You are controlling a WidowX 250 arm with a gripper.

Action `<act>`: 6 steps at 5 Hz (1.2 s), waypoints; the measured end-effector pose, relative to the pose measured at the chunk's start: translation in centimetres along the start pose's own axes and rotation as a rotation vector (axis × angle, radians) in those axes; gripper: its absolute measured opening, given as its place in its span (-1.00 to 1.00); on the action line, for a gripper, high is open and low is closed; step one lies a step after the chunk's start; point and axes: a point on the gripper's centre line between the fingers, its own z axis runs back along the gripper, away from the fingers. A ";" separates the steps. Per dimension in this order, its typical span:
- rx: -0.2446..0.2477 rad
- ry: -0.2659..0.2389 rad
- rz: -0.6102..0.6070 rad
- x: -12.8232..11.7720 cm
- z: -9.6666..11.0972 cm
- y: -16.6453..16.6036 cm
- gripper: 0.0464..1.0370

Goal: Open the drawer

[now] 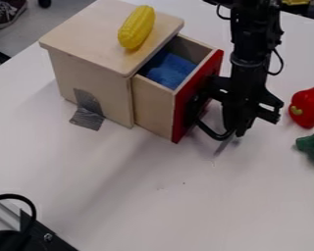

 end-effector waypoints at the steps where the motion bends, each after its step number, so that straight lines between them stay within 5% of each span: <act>1: 0.001 -0.004 -0.004 0.1 0.0 -0.1 -0.76; 2: 0.011 -0.029 -0.090 0.2 0.2 -0.5 -0.28; 4: 0.012 -0.121 -0.084 0.8 4.0 -0.7 0.86; 6: 0.047 -0.156 -0.028 0.7 7.6 -0.1 0.92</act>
